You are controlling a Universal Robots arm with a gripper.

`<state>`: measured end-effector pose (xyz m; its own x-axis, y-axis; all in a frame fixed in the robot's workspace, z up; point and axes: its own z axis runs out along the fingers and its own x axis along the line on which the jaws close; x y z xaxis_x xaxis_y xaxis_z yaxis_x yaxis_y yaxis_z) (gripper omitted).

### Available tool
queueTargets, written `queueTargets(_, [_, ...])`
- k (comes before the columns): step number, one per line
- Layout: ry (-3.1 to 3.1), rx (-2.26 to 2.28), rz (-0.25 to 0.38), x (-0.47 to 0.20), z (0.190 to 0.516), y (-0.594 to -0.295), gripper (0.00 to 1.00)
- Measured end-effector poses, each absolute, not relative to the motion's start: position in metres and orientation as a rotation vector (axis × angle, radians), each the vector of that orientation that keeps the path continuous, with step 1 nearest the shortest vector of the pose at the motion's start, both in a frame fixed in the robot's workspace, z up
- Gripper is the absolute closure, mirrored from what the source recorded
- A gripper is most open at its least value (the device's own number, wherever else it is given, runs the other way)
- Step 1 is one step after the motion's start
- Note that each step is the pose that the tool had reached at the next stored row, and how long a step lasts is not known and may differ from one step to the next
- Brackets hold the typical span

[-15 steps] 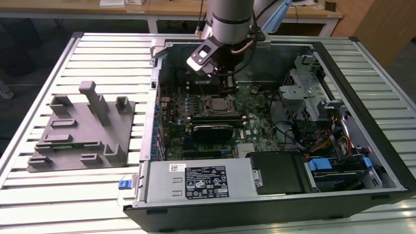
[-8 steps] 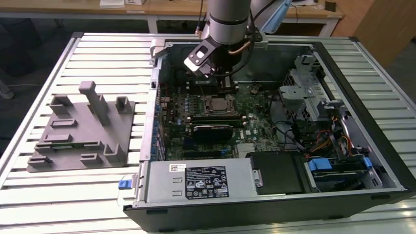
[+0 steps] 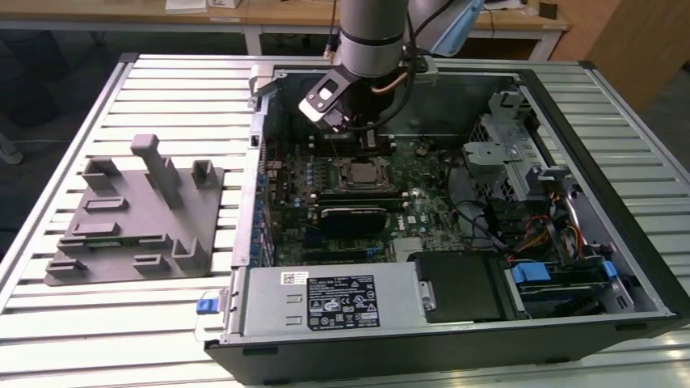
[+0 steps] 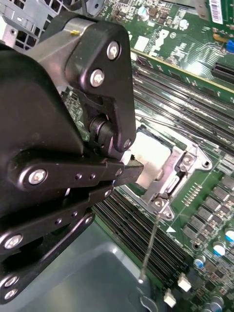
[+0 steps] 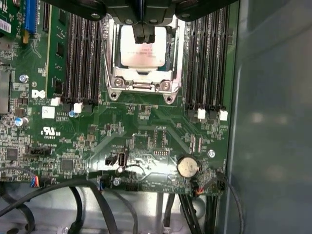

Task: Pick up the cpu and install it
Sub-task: 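Close the cpu cover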

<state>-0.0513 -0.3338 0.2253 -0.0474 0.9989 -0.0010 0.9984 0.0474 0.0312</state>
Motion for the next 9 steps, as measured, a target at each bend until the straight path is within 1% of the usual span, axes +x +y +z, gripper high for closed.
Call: queueTargets(9, [2.258,2.152,0.034,-0.0609,0.2197,-0.3338,0.89])
